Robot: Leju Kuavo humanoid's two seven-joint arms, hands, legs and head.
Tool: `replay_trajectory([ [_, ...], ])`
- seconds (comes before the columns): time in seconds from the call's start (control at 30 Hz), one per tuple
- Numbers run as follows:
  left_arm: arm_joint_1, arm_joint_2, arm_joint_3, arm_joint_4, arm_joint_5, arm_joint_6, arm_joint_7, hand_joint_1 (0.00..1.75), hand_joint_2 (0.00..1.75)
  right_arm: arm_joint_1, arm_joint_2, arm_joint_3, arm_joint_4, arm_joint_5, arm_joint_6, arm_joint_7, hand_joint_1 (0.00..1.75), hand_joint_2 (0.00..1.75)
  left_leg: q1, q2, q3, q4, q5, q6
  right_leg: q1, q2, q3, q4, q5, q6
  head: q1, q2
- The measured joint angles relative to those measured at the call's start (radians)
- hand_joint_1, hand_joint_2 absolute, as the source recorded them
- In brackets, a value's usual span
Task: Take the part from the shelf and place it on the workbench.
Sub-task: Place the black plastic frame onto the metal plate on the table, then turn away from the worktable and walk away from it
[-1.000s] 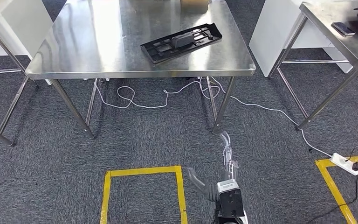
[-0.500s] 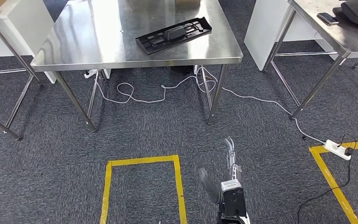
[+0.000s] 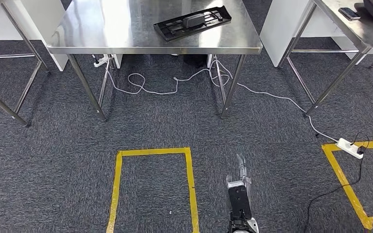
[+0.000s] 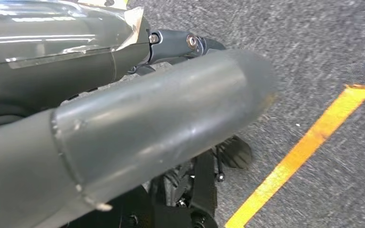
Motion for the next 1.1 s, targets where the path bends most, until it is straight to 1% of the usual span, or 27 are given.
replay_trajectory([
  [0.03,0.0,0.0,0.0,0.0,0.0,0.0,0.0,0.0,0.0,-0.002,0.0,-0.003,0.01,0.0,0.0,0.0,0.0,0.0,-0.001,0.001,-0.016,0.0,0.013,-0.001,-0.001,0.0,0.01,0.023,0.0,0.009,0.0,0.0],
  [0.07,0.0,0.0,-0.001,0.0,0.0,0.0,0.0,0.0,0.0,-0.003,0.0,-0.006,0.018,0.0,0.0,0.0,0.0,0.0,-0.001,0.001,-0.032,0.001,0.025,-0.004,-0.002,0.0,0.037,0.013,0.017,0.019,0.0,0.0],
  [0.1,0.0,0.0,-0.001,0.0,0.0,0.0,0.0,0.0,0.0,-0.005,0.0,-0.008,0.024,-0.001,0.0,0.004,0.0,0.0,-0.001,0.002,-0.046,0.001,0.038,-0.006,-0.003,0.0,0.081,-0.033,0.038,0.026,0.0,0.0],
  [0.13,0.0,0.0,-0.002,0.0,-0.002,0.0,0.001,0.0,0.0,-0.009,0.0,-0.01,0.03,-0.007,0.003,0.015,0.0,0.0,-0.001,0.002,-0.058,0.001,0.05,-0.01,-0.002,0.0,0.14,-0.107,0.051,0.027,0.0,0.0],
  [0.2,0.0,-0.001,-0.006,0.0,-0.009,-0.001,0.002,0.0,0.0,-0.026,0.0,-0.019,0.061,-0.018,0.009,0.057,0.0,0.0,-0.001,0.003,-0.068,-0.003,0.076,-0.021,0.007,0.001,0.24,-0.258,0.049,0.015,-0.001,0.0],
  [0.23,0.001,-0.001,-0.008,0.0,-0.014,-0.002,0.003,0.0,0.0,-0.043,0.0,-0.028,0.104,-0.014,0.003,0.077,0.0,0.0,-0.001,0.004,-0.067,-0.01,0.089,-0.027,0.013,0.003,0.264,-0.301,0.044,0.007,0.0,0.0],
  [0.27,0.002,-0.001,-0.011,0.0,-0.02,-0.004,0.004,0.0,0.0,-0.062,-0.002,-0.038,0.16,-0.002,-0.009,0.095,0.0,0.0,0.0,0.005,-0.064,-0.02,0.104,-0.034,0.019,0.005,0.266,-0.32,0.048,0.001,-0.001,0.0],
  [0.3,0.003,0.0,-0.014,0.0,-0.027,-0.008,0.004,0.0,0.0,-0.083,-0.005,-0.048,0.237,0.02,-0.03,0.112,0.0,0.0,0.002,0.005,-0.063,-0.031,0.113,-0.04,0.012,0.006,0.258,-0.321,0.063,-0.007,-0.001,0.0],
  [0.33,0.005,0.0,-0.016,0.0,-0.035,-0.011,0.005,0.0,0.0,-0.105,-0.009,-0.057,0.322,0.041,-0.053,0.133,0.0,0.0,0.003,0.004,-0.067,-0.03,0.104,-0.045,0.005,0.005,0.251,-0.326,0.077,-0.016,0.0,0.0],
  [0.37,0.006,0.001,-0.019,0.0,-0.042,-0.015,0.005,0.0,0.0,-0.125,-0.013,-0.065,0.409,0.059,-0.07,0.165,0.0,0.0,0.004,0.002,-0.074,-0.014,0.073,-0.048,-0.002,0.002,0.24,-0.329,0.092,-0.029,-0.003,0.0],
  [0.4,0.009,0.002,-0.021,0.0,-0.05,-0.019,0.006,0.0,0.0,-0.141,-0.017,-0.072,0.498,0.071,-0.081,0.202,0.0,0.0,0.005,-0.001,-0.085,0.027,0.02,-0.052,-0.009,-0.001,0.229,-0.331,0.107,-0.039,-0.005,0.0],
  [0.43,0.01,0.004,-0.025,0.0,-0.058,-0.023,0.006,0.0,0.0,-0.152,-0.022,-0.081,0.578,0.069,-0.076,0.241,0.0,0.0,0.005,-0.003,-0.097,0.088,-0.04,-0.055,-0.007,-0.005,0.216,-0.33,0.119,-0.046,-0.008,0.0],
  [0.47,0.012,0.006,-0.029,0.0,-0.067,-0.029,0.006,0.0,0.0,-0.156,-0.028,-0.094,0.646,0.047,-0.049,0.281,0.0,0.0,0.006,-0.005,-0.107,0.159,-0.087,-0.059,-0.006,-0.009,0.205,-0.329,0.13,-0.05,-0.01,0.0],
  [0.5,0.013,0.008,-0.035,0.0,-0.077,-0.034,0.006,0.0,0.0,-0.155,-0.035,-0.114,0.704,0.016,-0.011,0.321,0.0,0.0,0.008,-0.006,-0.112,0.221,-0.112,-0.064,-0.006,-0.013,0.194,-0.326,0.141,-0.048,-0.01,0.0],
  [0.53,0.014,0.011,-0.041,0.0,-0.087,-0.039,0.006,0.0,0.0,-0.152,-0.042,-0.138,0.755,-0.014,0.024,0.366,0.0,0.0,0.01,-0.006,-0.105,0.257,-0.11,-0.069,-0.006,-0.016,0.181,-0.322,0.15,-0.045,-0.01,0.0],
  [0.57,0.015,0.014,-0.047,0.0,-0.096,-0.044,0.006,0.0,0.0,-0.147,-0.05,-0.163,0.799,-0.035,0.048,0.419,0.0,0.0,0.013,-0.006,-0.081,0.256,-0.092,-0.072,-0.007,-0.018,0.167,-0.315,0.157,-0.04,-0.01,0.0],
  [0.63,0.016,0.02,-0.057,0.0,-0.106,-0.051,0.006,0.0,0.0,-0.136,-0.062,-0.194,0.86,-0.038,0.051,0.513,0.0,0.0,0.02,-0.005,-0.005,0.185,-0.051,-0.077,-0.011,-0.018,0.14,-0.298,0.164,-0.034,-0.011,0.0],
  [0.7,0.016,0.024,-0.064,0.001,-0.108,-0.055,0.006,0.0,0.0,-0.123,-0.073,-0.207,0.899,-0.035,0.04,0.571,0.0,0.0,0.023,-0.009,0.072,0.076,-0.058,-0.078,-0.009,-0.018,0.116,-0.275,0.166,-0.03,-0.01,0.0],
  [0.77,0.016,0.027,-0.067,0.001,-0.108,-0.058,0.005,0.0,0.0,-0.113,-0.083,-0.225,0.935,-0.045,0.032,0.606,0.0,0.0,0.019,-0.013,0.106,0.013,-0.081,-0.074,-0.004,-0.016,0.095,-0.256,0.173,-0.019,-0.009,0.0],
  [0.8,0.016,0.029,-0.068,0.001,-0.109,-0.059,0.004,0.0,0.0,-0.11,-0.086,-0.235,0.951,-0.051,0.029,0.618,0.0,0.0,0.015,-0.014,0.105,0.006,-0.082,-0.068,-0.002,-0.015,0.087,-0.252,0.179,-0.01,-0.007,0.0],
  [0.87,0.015,0.032,-0.071,0.001,-0.115,-0.061,0.0,0.0,0.0,-0.104,-0.09,-0.251,0.976,-0.052,0.014,0.631,0.0,0.0,0.013,-0.009,0.091,-0.007,-0.073,-0.044,-0.001,-0.01,0.072,-0.245,0.181,0.006,-0.007,0.0],
  [0.9,0.014,0.033,-0.073,0.001,-0.119,-0.059,-0.002,0.0,0.0,-0.102,-0.092,-0.256,0.986,-0.05,0.001,0.627,0.0,0.0,0.013,-0.007,0.083,-0.013,-0.064,-0.03,-0.002,-0.008,0.06,-0.228,0.164,0.007,-0.005,0.0],
  [0.97,0.014,0.034,-0.077,0.002,-0.127,-0.054,-0.007,0.0,0.0,-0.098,-0.094,-0.265,0.997,-0.051,-0.027,0.588,0.0,0.0,0.012,-0.003,0.062,-0.02,-0.045,-0.011,-0.007,-0.002,0.028,-0.143,0.091,-0.002,-0.002,0.0],
  [1.0,0.014,0.034,-0.079,0.002,-0.131,-0.051,-0.008,0.0,0.0,-0.098,-0.093,-0.272,1.001,-0.057,-0.04,0.558,0.0,0.0,0.012,-0.001,0.049,-0.02,-0.034,-0.008,-0.008,-0.001,0.012,-0.084,0.054,-0.004,0.0,0.0],
  [1.03,0.014,0.034,-0.082,0.002,-0.134,-0.048,-0.008,0.0,0.0,-0.098,-0.094,-0.28,1.005,-0.066,-0.051,0.527,0.0,0.0,0.012,0.001,0.035,-0.02,-0.023,-0.008,-0.01,0.0,0.001,-0.029,0.034,-0.001,0.0,0.0],
  [1.07,0.014,0.034,-0.085,0.002,-0.137,-0.045,-0.008,0.0,0.0,-0.099,-0.094,-0.29,1.007,-0.074,-0.06,0.498,0.0,0.0,0.012,0.003,0.021,-0.019,-0.011,-0.01,-0.011,0.0,0.001,0.008,0.036,0.009,0.0,0.0],
  [1.1,0.014,0.034,-0.088,0.002,-0.139,-0.044,-0.008,0.0,0.0,-0.1,-0.094,-0.299,1.009,-0.081,-0.066,0.474,0.0,0.0,0.012,0.004,0.007,-0.019,0.0,-0.013,-0.012,0.001,0.015,0.019,0.056,0.021,0.0,0.0],
])
